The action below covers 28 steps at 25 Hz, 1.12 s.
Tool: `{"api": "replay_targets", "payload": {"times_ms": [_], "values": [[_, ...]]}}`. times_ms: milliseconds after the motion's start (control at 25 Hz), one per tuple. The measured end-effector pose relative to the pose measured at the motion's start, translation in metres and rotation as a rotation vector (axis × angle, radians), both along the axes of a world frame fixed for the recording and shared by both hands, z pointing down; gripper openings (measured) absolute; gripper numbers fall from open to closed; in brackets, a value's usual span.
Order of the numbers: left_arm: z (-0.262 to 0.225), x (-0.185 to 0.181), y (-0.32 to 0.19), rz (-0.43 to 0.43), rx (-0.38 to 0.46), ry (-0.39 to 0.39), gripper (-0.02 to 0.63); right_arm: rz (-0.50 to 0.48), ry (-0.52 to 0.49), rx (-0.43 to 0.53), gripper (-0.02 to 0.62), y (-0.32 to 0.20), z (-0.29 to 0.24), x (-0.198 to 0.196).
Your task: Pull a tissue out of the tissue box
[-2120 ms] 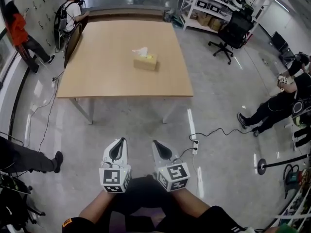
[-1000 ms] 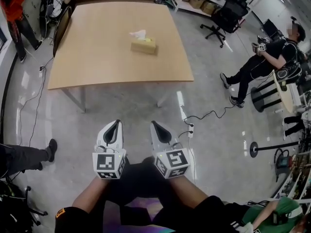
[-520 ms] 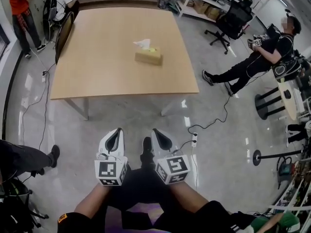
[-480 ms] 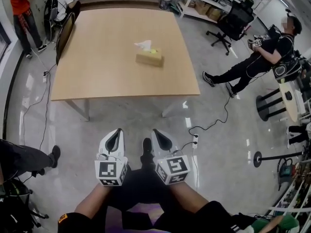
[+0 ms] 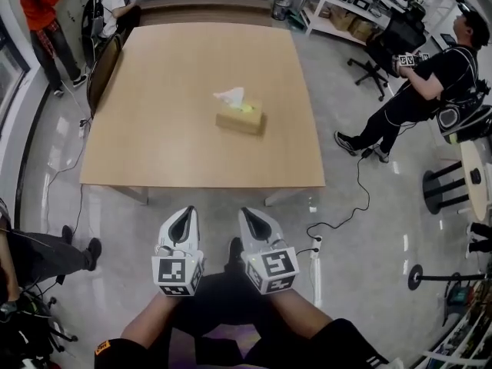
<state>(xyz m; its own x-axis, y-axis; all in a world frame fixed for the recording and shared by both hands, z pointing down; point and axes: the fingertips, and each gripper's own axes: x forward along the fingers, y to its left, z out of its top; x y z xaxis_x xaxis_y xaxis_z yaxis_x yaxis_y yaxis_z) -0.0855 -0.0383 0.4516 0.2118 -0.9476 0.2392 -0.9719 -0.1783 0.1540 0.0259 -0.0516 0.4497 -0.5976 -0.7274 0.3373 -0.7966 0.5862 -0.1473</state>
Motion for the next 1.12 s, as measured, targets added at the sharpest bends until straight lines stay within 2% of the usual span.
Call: {"api": "replay_targets", "payload": {"times_ms": [280,560,800,1120], "values": [[0.003,0.021,-0.058,-0.054,-0.017,-0.016,0.018,-0.073,-0.010,0.001,-0.009,-0.064,0.006,0.015],[-0.001,0.039,-0.087,-0.081,-0.025,-0.041,0.018,-0.115,-0.004,0.000,-0.009,-0.102,0.004,0.028],[0.003,0.033,-0.107,-0.094,-0.015,-0.065,0.018,-0.118,-0.001,-0.011,-0.009,-0.126,0.008,0.029],[0.015,0.021,-0.162,-0.048,-0.034,-0.035,0.018,-0.095,0.034,-0.029,-0.009,-0.167,0.020,0.014]]}}
